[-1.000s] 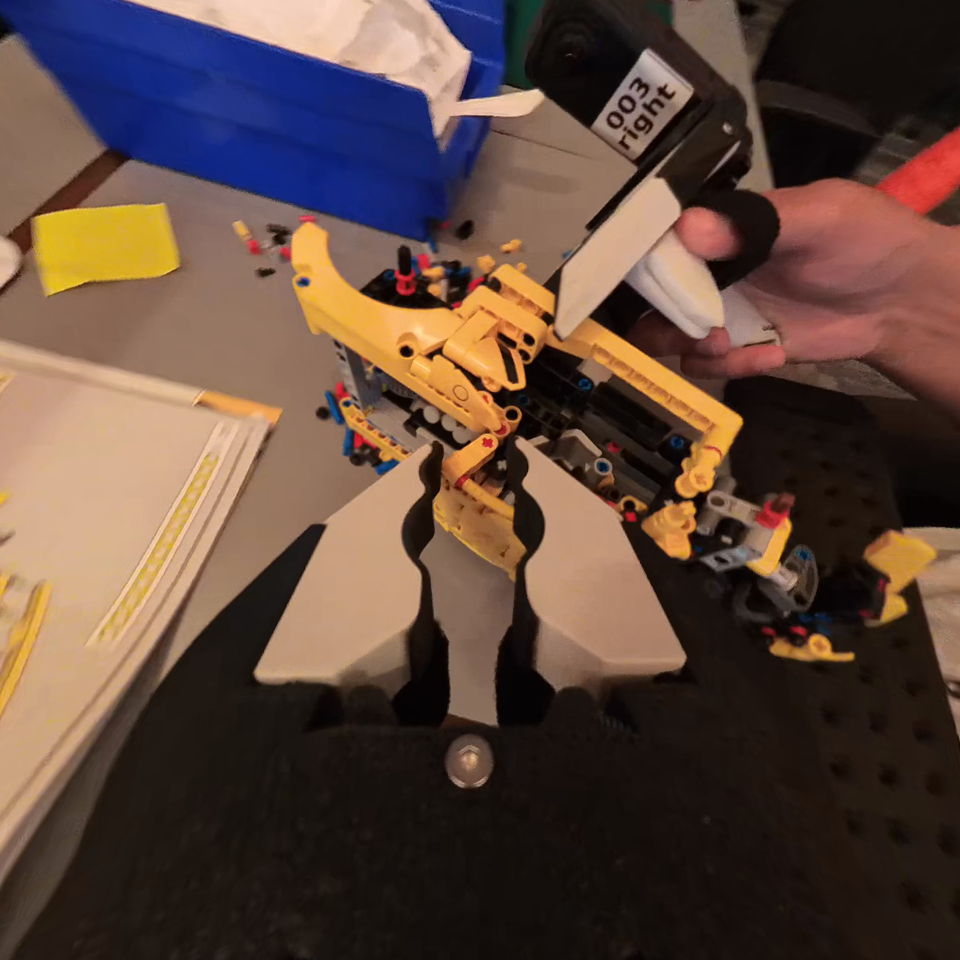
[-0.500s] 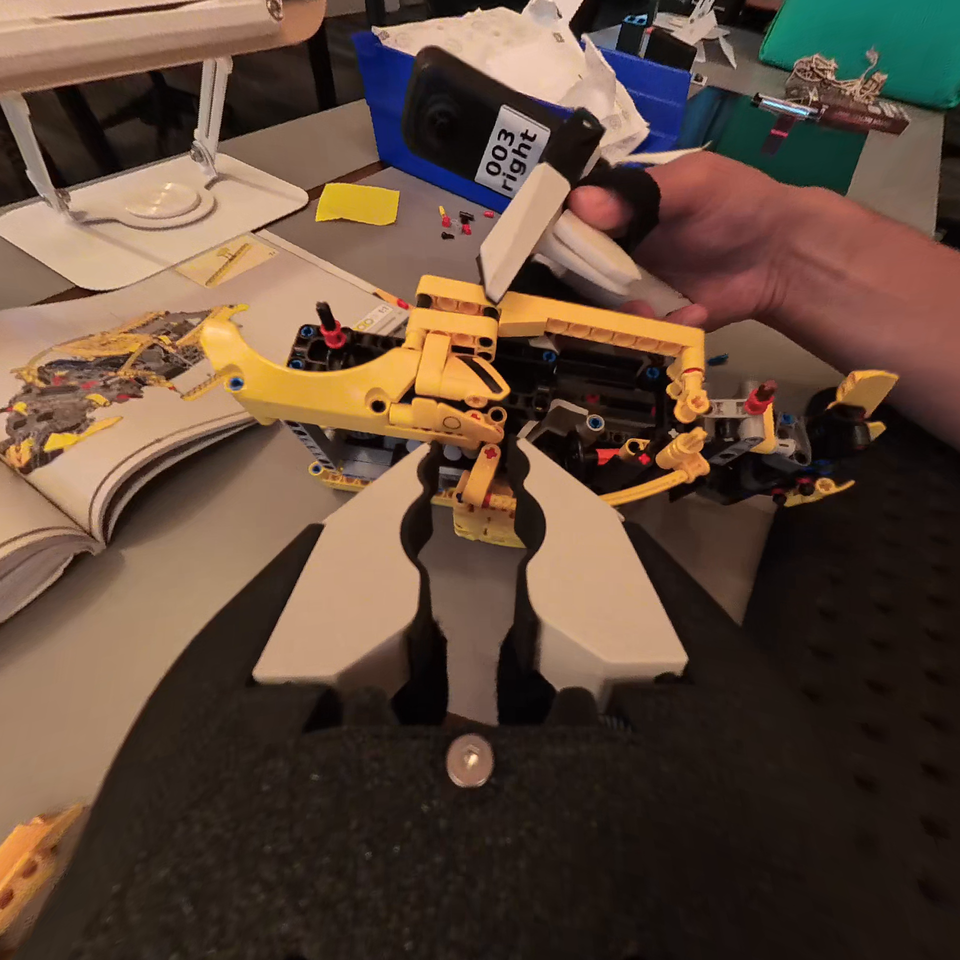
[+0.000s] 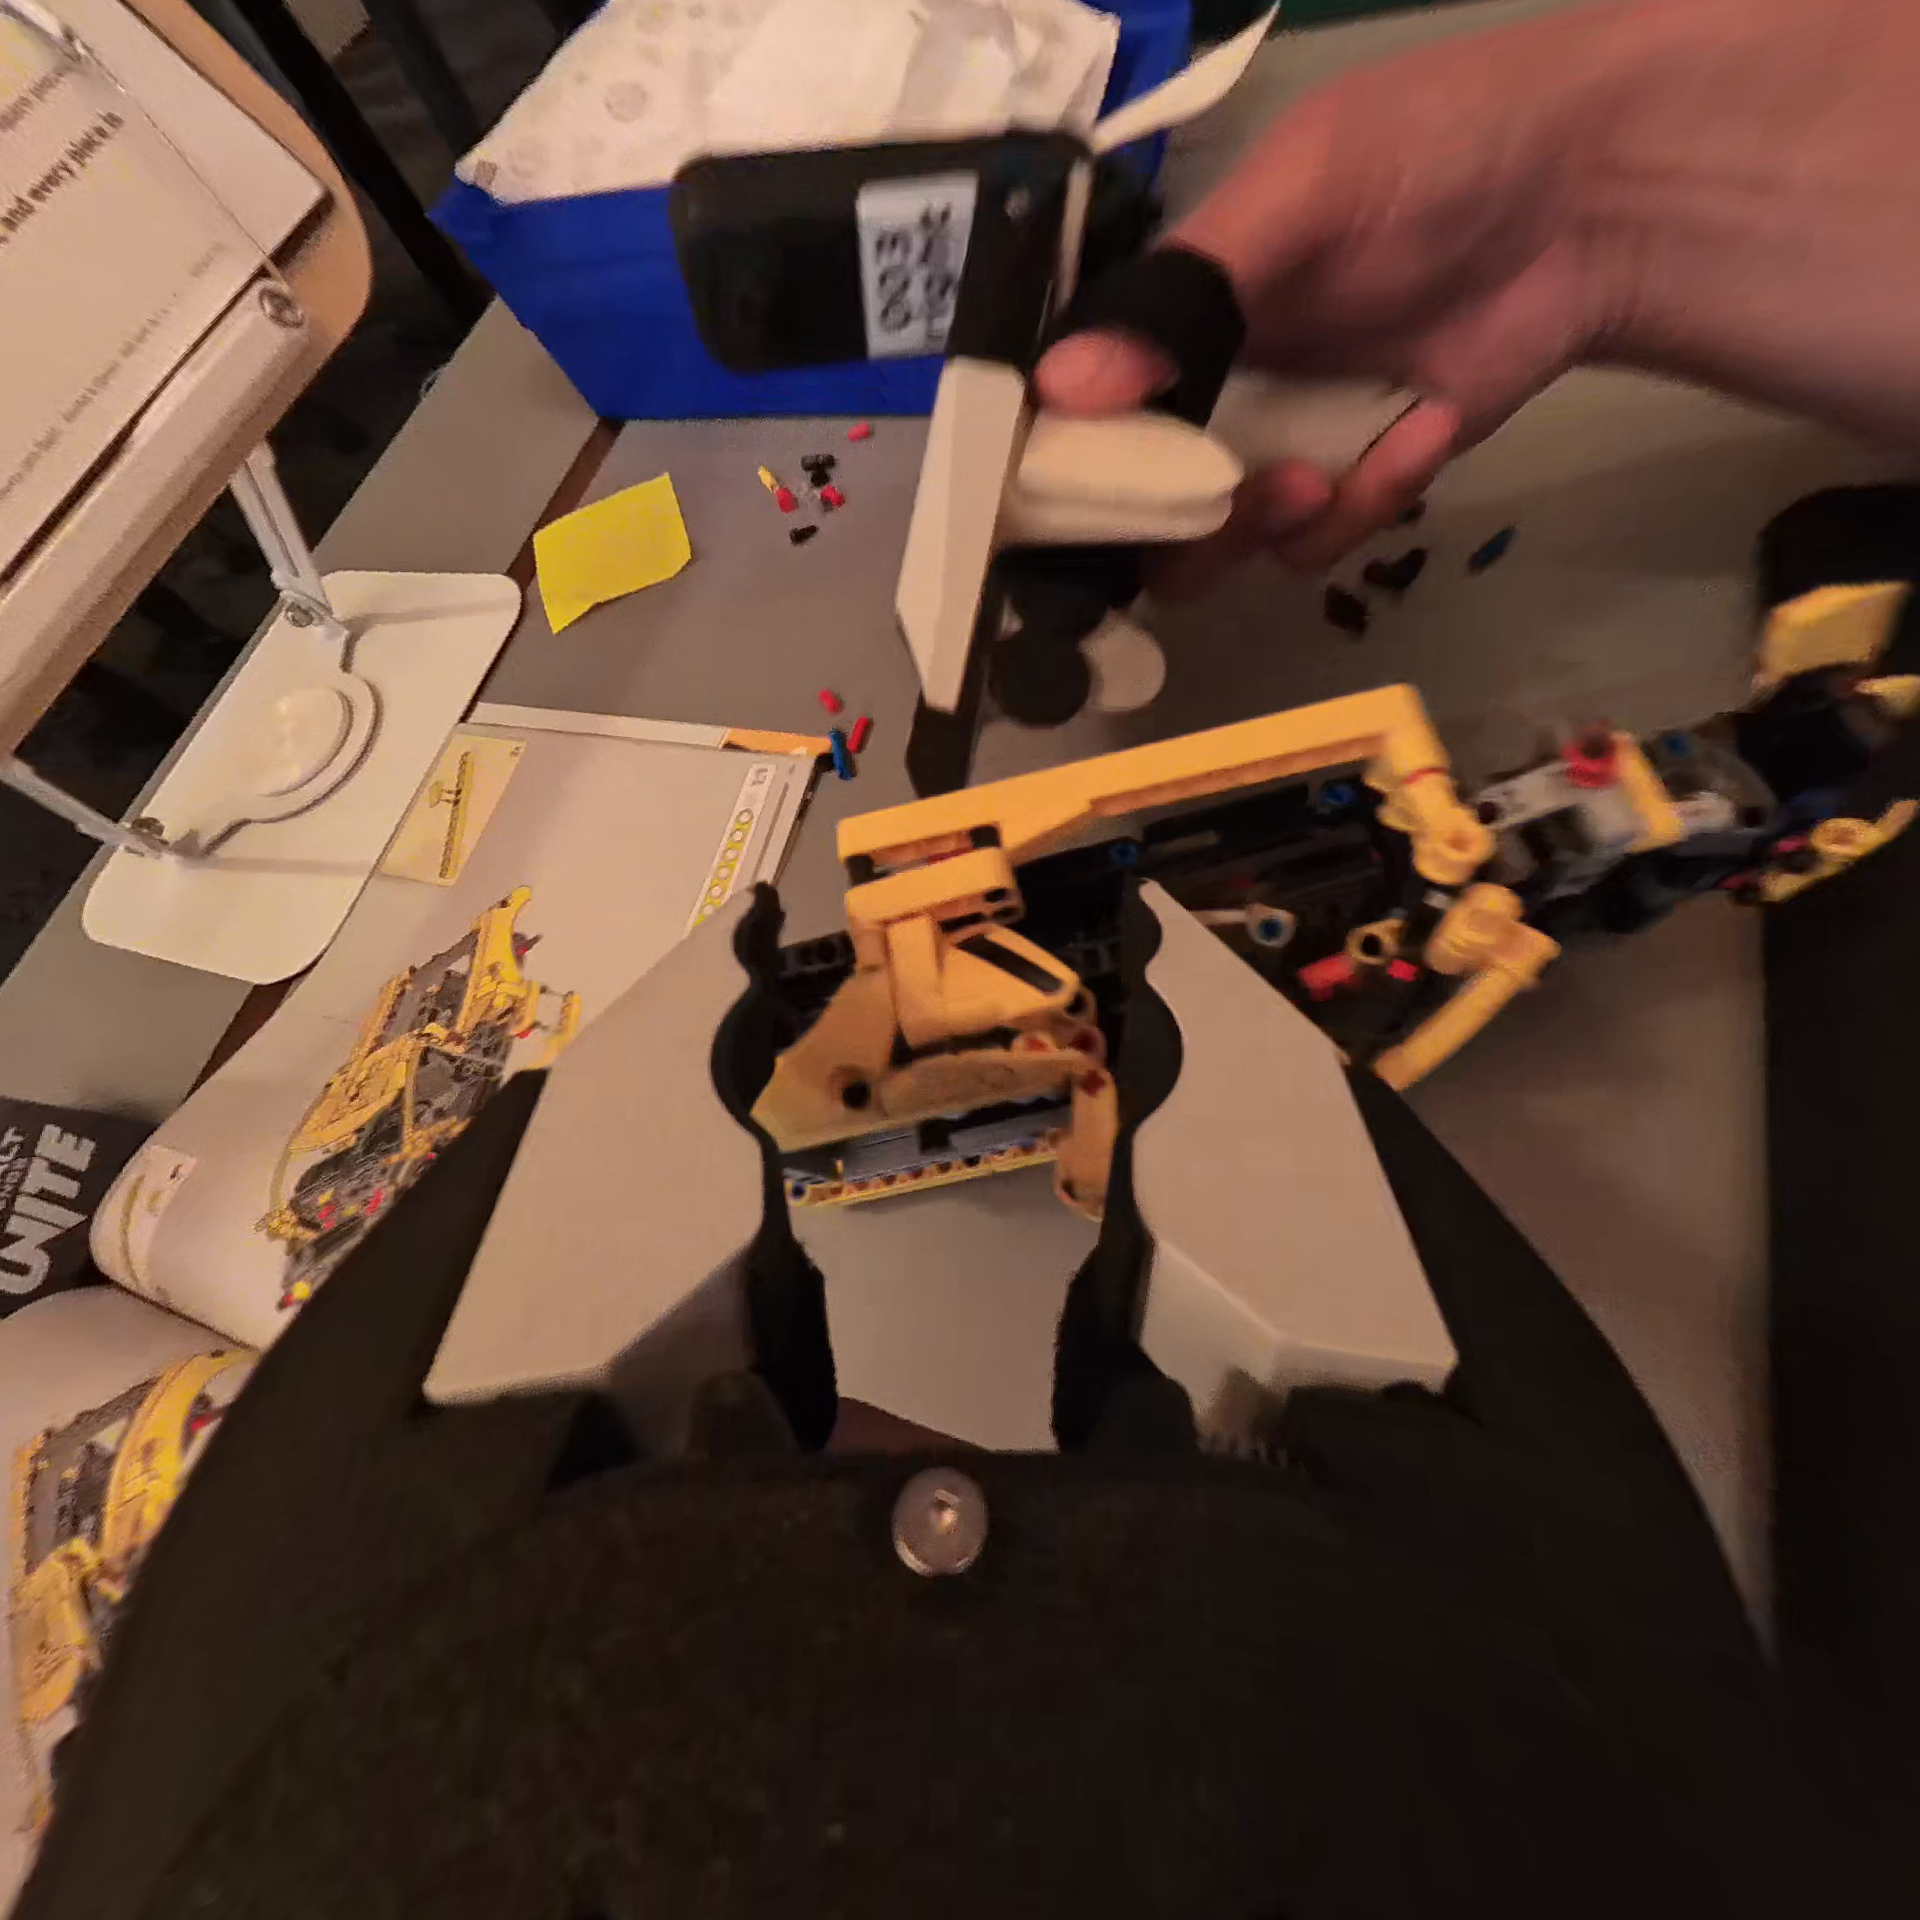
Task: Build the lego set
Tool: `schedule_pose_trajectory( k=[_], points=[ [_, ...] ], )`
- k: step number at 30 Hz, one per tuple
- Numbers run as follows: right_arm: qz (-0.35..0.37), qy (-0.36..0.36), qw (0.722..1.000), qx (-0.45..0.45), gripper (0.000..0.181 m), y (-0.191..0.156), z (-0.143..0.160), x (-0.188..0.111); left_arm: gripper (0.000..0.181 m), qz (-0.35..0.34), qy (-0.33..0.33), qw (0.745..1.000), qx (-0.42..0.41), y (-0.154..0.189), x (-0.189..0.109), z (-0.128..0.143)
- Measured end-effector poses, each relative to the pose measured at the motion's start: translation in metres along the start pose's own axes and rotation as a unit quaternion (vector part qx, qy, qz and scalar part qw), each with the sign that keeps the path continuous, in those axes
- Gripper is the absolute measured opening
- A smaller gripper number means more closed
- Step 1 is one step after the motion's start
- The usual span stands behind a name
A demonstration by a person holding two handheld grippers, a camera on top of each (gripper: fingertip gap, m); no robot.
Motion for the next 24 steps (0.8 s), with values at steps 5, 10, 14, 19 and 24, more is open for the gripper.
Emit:
schedule_pose_trajectory(
  k=[5,10,14,19,24],
  points=[
    [-0.002,-0.009,1.000,0.012,0.030,-0.013,0.003,-0.002,0.042,-0.001,-0.001,1.000,0.011,-0.001,0.008,0.002],
    [0.018,-0.028,0.999,0.028,0.028,-0.016,0.006,0.002,0.042,-0.019,0.018,1.000,-0.002,0.000,0.009,0.001],
    [0.021,-0.052,0.998,0.041,0.019,-0.010,-0.001,0.003,0.041,-0.040,0.039,0.998,-0.013,-0.003,0.010,0.002],
    [0.014,-0.052,0.997,0.064,0.024,-0.005,-0.015,-0.001,0.041,-0.044,0.057,0.997,-0.016,-0.004,0.008,0.003],
    [0.023,-0.088,0.994,0.056,0.024,-0.004,-0.022,0.012,0.042,-0.044,0.058,0.997,-0.034,-0.005,0.009,0.003]
  ],
)
Point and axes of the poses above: each gripper's, where its closed fingertips meet, x out along the fingers, z out of its underside, y = z × x across the jaws, the point moved 3 cm from there along -x, back along the fingers, and after that the axes turned 7 degrees about -z, right-handed, at the moved point
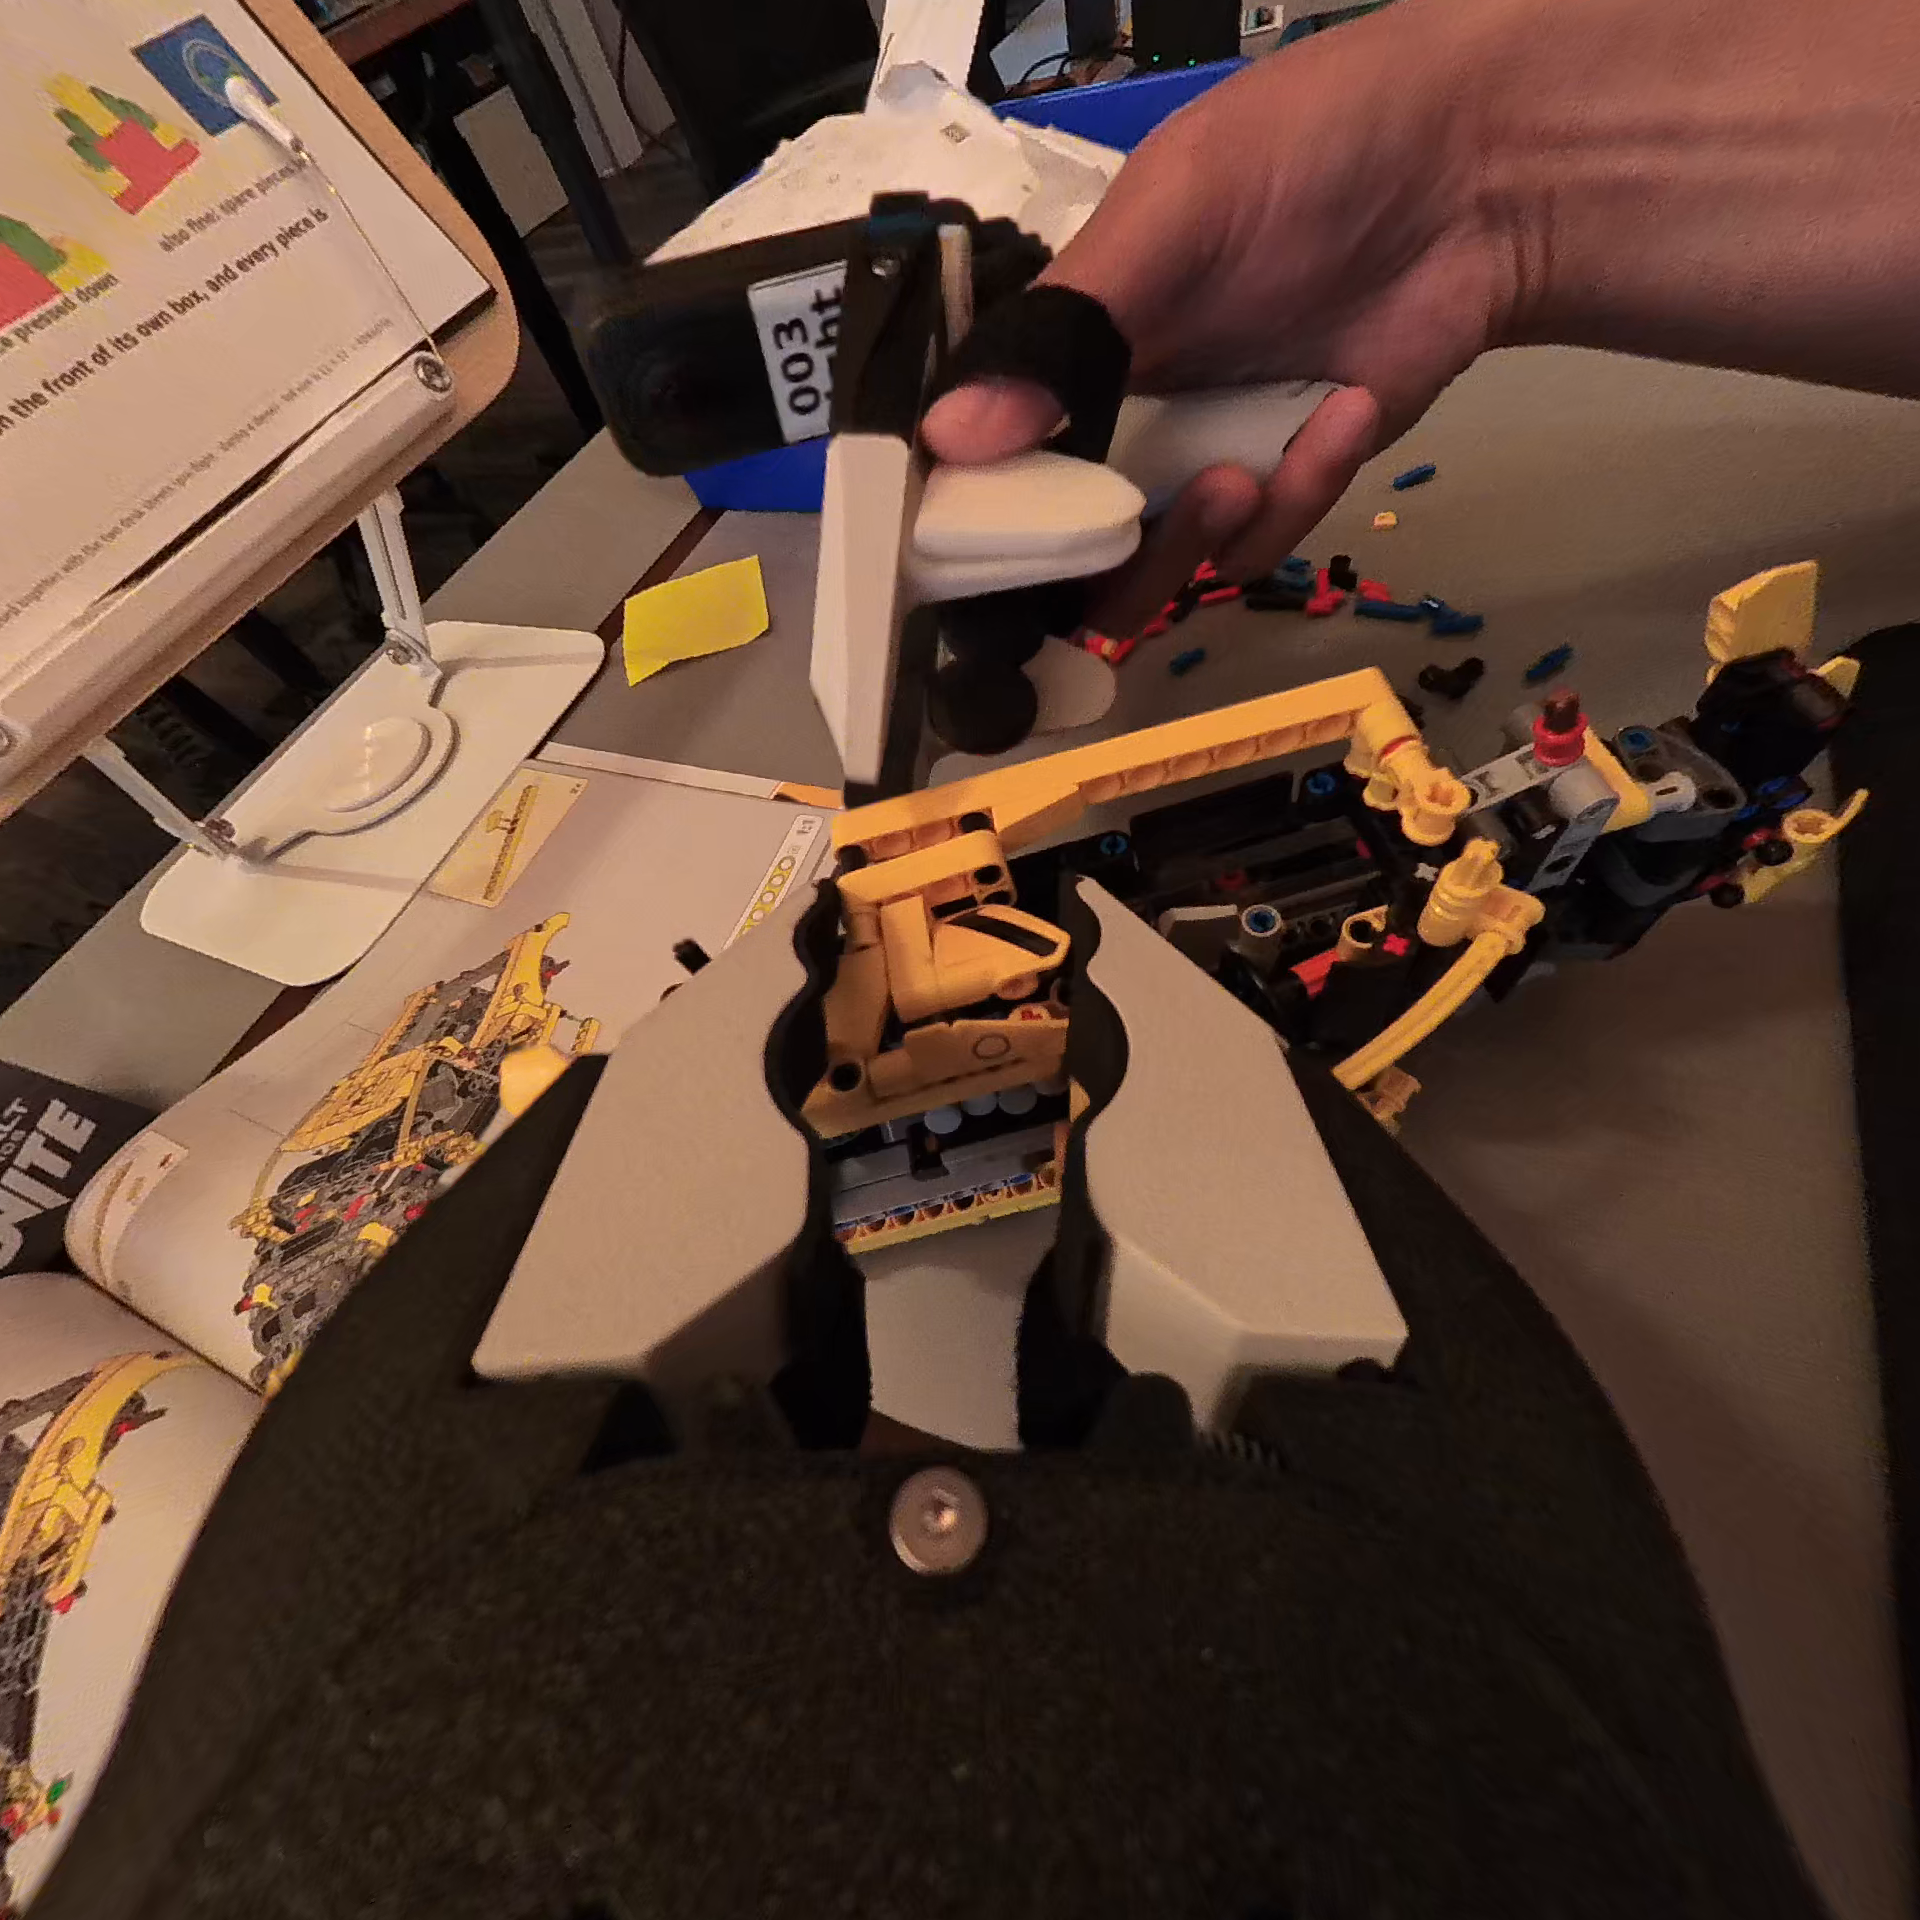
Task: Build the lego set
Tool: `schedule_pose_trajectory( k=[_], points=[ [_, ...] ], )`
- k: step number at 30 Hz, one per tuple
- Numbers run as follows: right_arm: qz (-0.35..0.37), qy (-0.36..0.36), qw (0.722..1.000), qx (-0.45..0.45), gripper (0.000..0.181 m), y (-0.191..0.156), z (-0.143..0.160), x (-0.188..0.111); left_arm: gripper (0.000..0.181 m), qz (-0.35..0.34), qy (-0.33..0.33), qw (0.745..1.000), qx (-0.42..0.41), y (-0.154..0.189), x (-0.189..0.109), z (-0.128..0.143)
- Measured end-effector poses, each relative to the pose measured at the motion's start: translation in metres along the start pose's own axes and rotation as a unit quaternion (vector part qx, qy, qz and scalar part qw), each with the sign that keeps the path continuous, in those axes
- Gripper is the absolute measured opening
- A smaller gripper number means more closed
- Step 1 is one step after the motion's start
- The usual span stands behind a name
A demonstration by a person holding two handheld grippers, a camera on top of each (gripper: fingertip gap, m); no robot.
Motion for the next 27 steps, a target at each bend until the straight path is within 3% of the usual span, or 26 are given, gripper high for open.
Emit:
schedule_pose_trajectory(
  k=[4,12,16,27],
  points=[
    [0.010,-0.014,1.000,-0.005,0.006,0.0022,-0.0015,0.0020,0.042,-0.011,-0.006,1.000,-0.021,-0.0019,-0.0020,0.0011],
    [-0.018,-0.005,1.000,0.017,0.011,0.0084,-0.0066,0.0053,0.042,-0.004,0.025,0.999,-0.048,-0.0024,-0.0016,0.0003],
    [-0.020,-0.010,1.000,0.006,0.008,0.0085,-0.0072,0.0044,0.043,-0.030,0.000,0.999,-0.024,-0.0023,-0.0015,0.0011],
    [0.072,-0.031,0.995,-0.066,0.006,0.0012,-0.0080,0.0073,0.040,-0.044,0.002,0.998,-0.034,-0.0015,-0.0015,0.0016]
  ],
)
Point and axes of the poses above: each gripper's, where its closed fingertips meet, x out along the fingers, z out of its underside, y = z × x across the jaws, the point moved 3 cm from there along -x, back along the fingers, and after that the axes turned 7 degrees about -z, right-handed, at the moved point
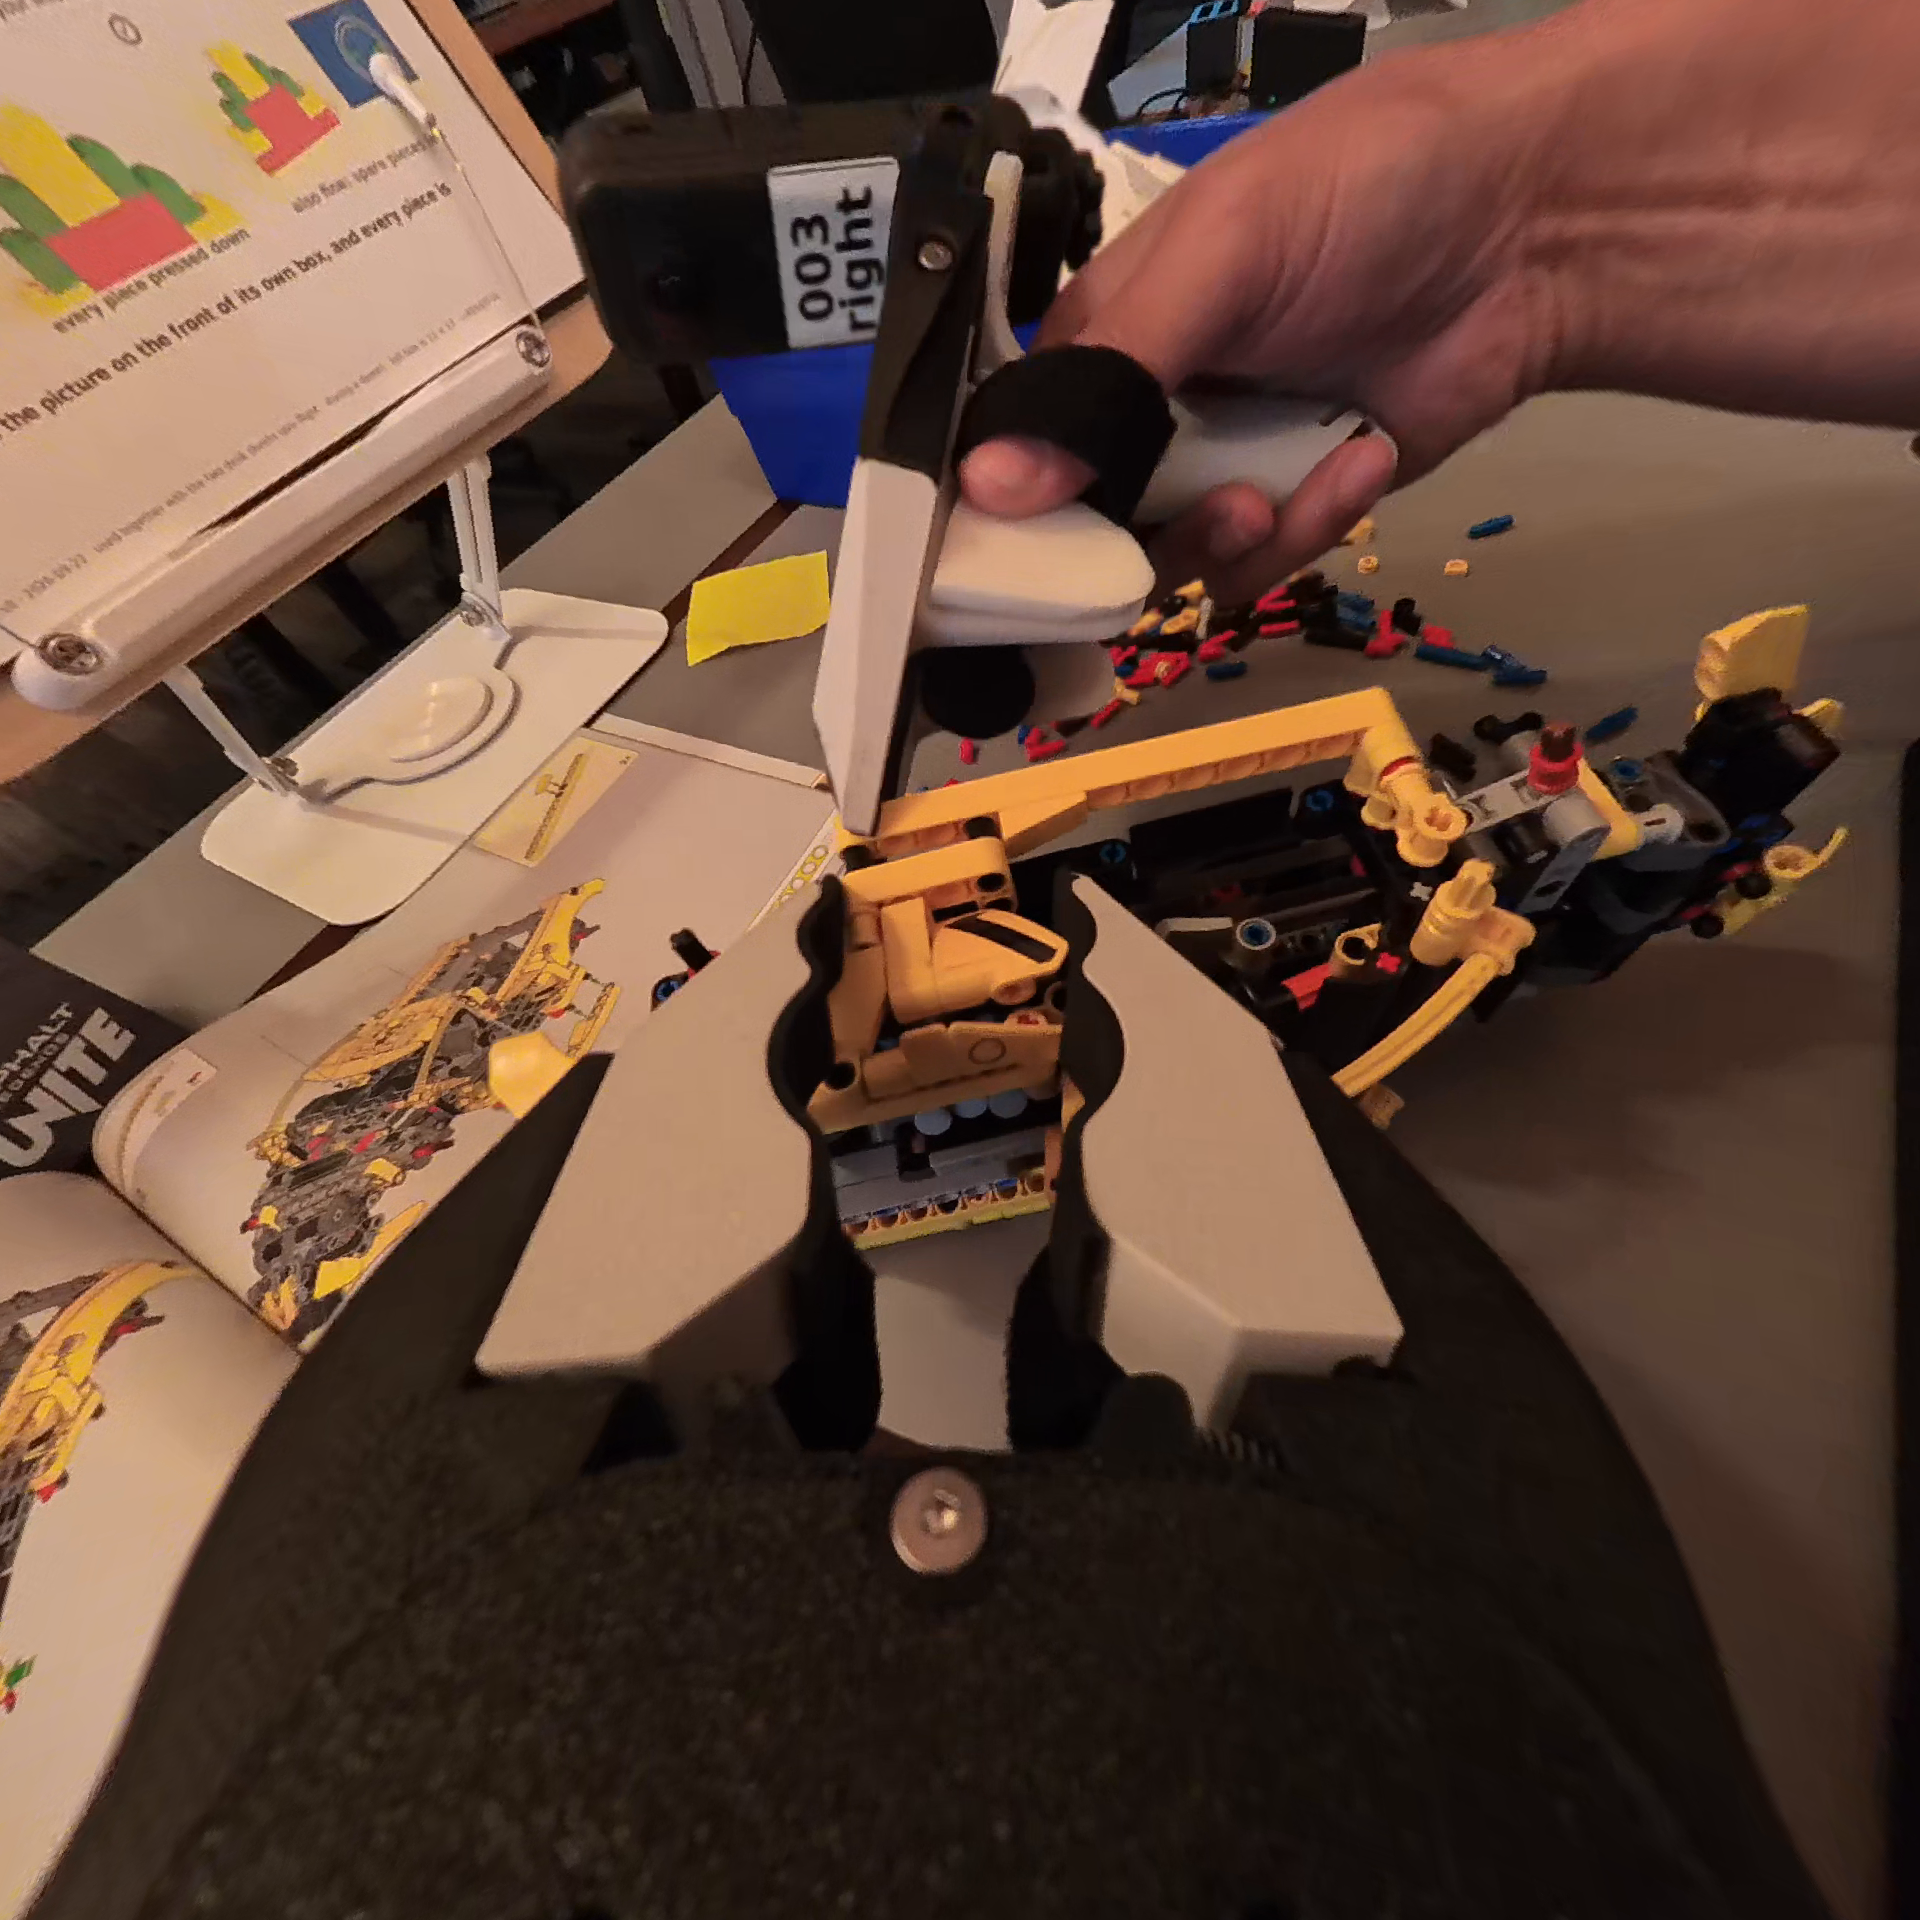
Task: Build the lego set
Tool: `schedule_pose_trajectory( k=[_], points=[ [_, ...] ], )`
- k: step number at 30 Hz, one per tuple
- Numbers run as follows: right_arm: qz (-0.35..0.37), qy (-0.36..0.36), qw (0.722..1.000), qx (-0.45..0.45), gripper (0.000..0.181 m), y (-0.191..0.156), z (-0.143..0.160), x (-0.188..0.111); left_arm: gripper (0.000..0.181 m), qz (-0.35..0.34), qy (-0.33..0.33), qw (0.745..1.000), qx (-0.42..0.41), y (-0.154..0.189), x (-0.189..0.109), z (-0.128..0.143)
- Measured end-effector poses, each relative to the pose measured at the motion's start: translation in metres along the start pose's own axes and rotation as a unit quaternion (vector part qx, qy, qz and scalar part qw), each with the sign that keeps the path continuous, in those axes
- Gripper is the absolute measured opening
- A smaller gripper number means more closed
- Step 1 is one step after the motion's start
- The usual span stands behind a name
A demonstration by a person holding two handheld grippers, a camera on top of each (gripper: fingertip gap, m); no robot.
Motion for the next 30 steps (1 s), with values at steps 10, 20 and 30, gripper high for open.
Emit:
schedule_pose_trajectory(
  k=[10,20,30],
  points=[
    [-0.077,-0.007,0.995,0.062,0.006,0.005,0.002,-0.001,0.040,0.007,0.004,1.000,0.003,0.001,0.001,0.000],
    [-0.010,-0.071,0.996,-0.059,0.006,0.002,0.000,0.000,0.039,0.006,0.000,1.000,-0.003,0.003,0.001,-0.001],
    [-0.008,-0.045,0.999,0.021,0.023,-0.008,0.021,-0.008,0.041,0.003,0.005,1.000,0.005,0.004,0.000,-0.001]
  ],
)
Point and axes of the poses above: each gripper's, where its closed fingertips meet, x out along the fingers, z out of its underside, y = z × x across the jaws, the point moved 3 cm from there along -x, back along the fingers, and after that the axes turned 7 degrees about -z, right-handed, at the moved point
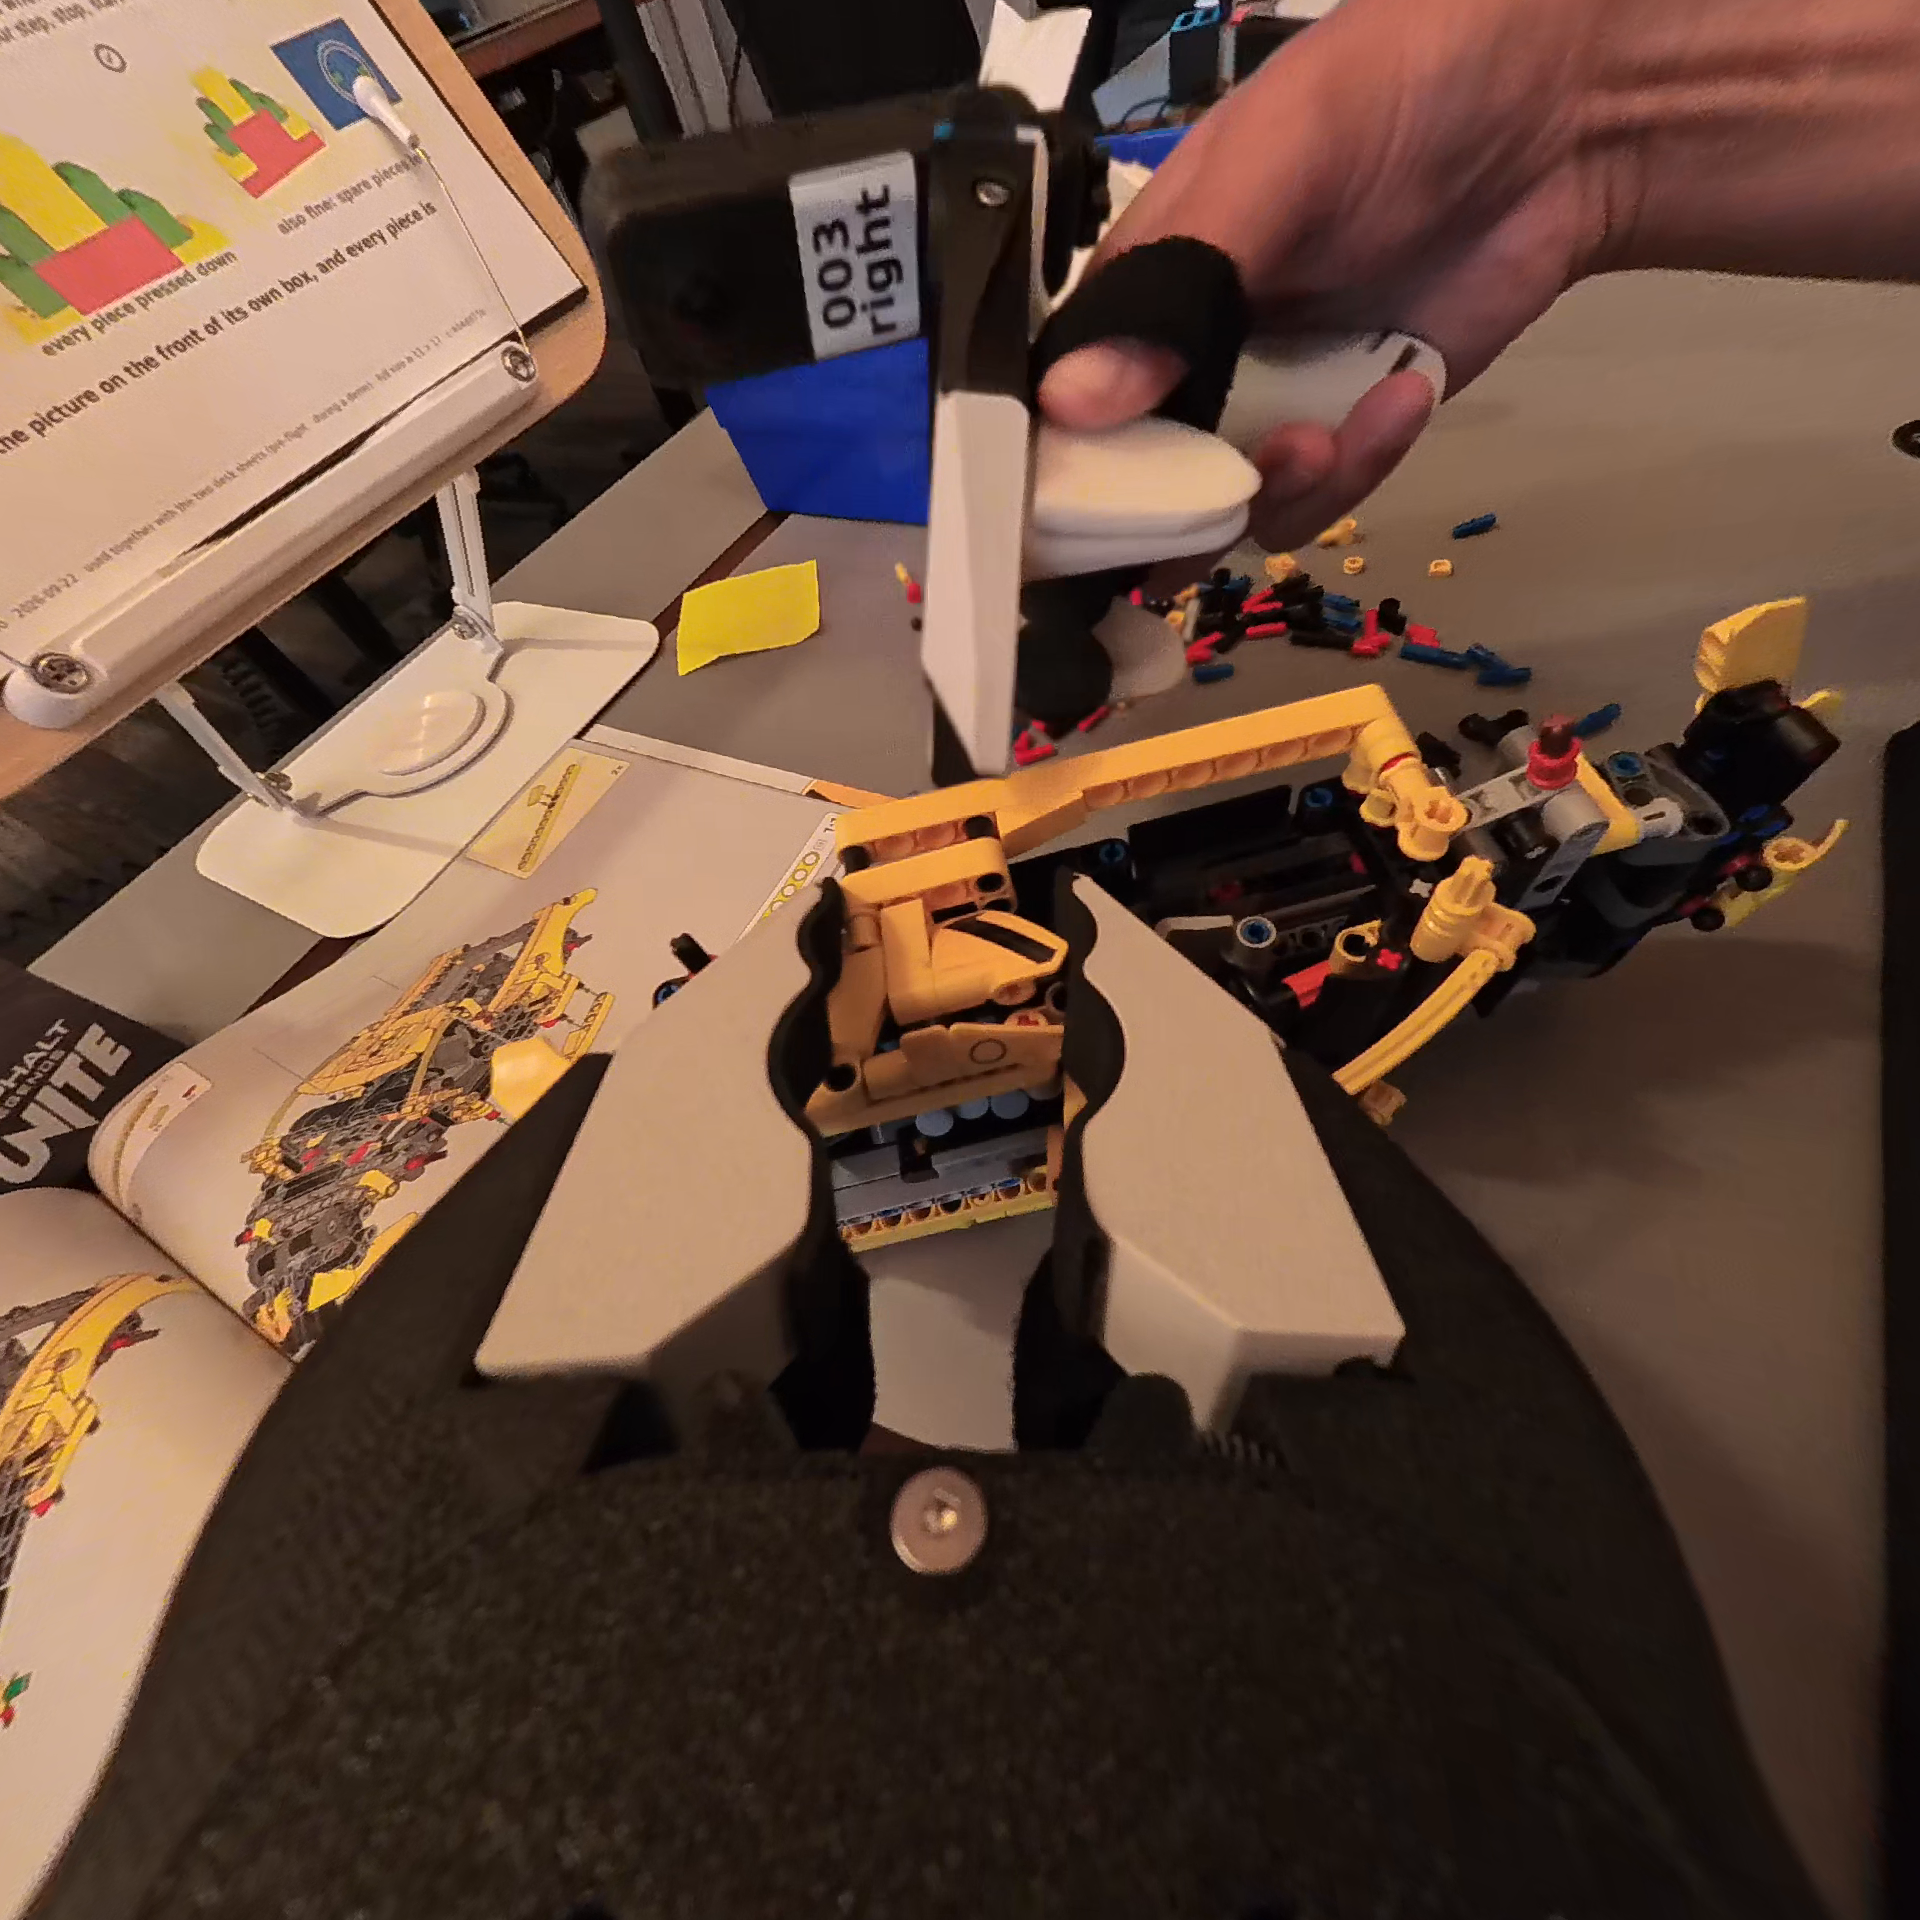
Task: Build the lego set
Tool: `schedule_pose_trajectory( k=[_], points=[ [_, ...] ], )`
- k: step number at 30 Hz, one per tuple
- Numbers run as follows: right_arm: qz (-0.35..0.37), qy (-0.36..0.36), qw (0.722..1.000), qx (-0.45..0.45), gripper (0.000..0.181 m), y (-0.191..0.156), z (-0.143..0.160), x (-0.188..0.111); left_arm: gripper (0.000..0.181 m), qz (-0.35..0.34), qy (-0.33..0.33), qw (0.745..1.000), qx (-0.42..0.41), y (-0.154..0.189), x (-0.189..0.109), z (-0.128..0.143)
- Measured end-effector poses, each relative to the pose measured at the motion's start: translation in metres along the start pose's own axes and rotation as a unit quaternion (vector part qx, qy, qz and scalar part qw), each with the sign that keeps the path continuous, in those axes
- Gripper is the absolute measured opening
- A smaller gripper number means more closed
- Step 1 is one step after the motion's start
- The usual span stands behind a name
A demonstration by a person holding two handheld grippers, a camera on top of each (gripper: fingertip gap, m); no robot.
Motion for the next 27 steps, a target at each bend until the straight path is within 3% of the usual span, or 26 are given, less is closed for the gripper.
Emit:
schedule_pose_trajectory(
  k=[10,27],
  points=[
    [-0.089,0.022,0.994,0.063,0.005,0.010,0.009,-0.007,0.040,0.016,0.015,1.000,0.006,0.000,-0.002,0.001],
    [-0.017,-0.013,1.000,-0.023,0.006,0.001,0.009,0.001,0.040,0.024,0.017,1.000,-0.001,0.003,-0.002,0.000]
  ],
)
Point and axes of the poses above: each gripper's, where its closed fingertips meet, x out along the fingers, z out of its underside, y = z × x across the jaws, the point moved 3 cm from there along -x, back along the fingers, and after that the axes turned 7 degrees about -z, right-handed, at the moved point
